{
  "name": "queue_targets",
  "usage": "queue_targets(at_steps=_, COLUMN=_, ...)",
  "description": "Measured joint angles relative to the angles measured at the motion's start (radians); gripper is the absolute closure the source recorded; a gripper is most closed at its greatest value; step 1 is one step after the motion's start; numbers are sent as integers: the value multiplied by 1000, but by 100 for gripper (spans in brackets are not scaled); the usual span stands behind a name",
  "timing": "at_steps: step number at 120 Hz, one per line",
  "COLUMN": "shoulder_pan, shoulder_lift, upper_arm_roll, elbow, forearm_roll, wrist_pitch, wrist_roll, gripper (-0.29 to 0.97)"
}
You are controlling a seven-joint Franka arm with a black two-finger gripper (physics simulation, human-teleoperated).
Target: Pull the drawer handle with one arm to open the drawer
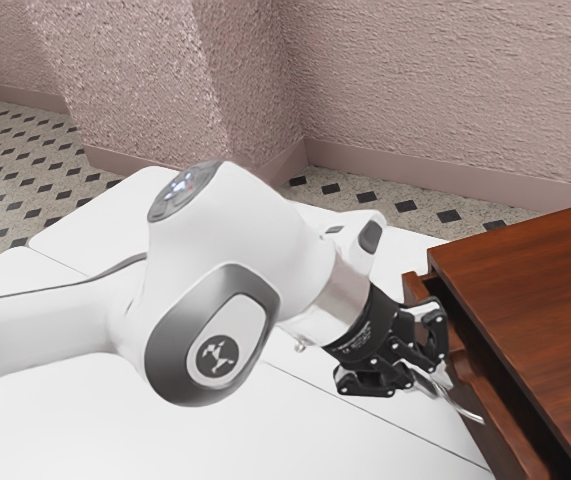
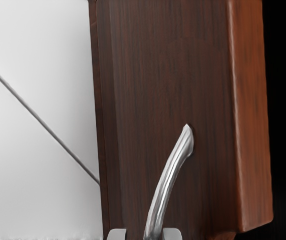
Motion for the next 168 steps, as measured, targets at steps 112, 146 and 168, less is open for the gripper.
queue_targets(at_steps=112, shoulder_pan=-2, shoulder_lift=-97, upper_arm_roll=-4, elbow=-96, forearm_roll=0, wrist_pitch=-3, wrist_roll=1, gripper=72)
queue_targets(at_steps=146, shoulder_pan=-2, shoulder_lift=-134, upper_arm_roll=-3, elbow=-123, forearm_roll=2, wrist_pitch=-16, wrist_roll=-1, gripper=73)
queue_targets(at_steps=168, shoulder_pan=-1, shoulder_lift=-157, upper_arm_roll=-3, elbow=-140, forearm_roll=2, wrist_pitch=-23, wrist_roll=-2, gripper=73)
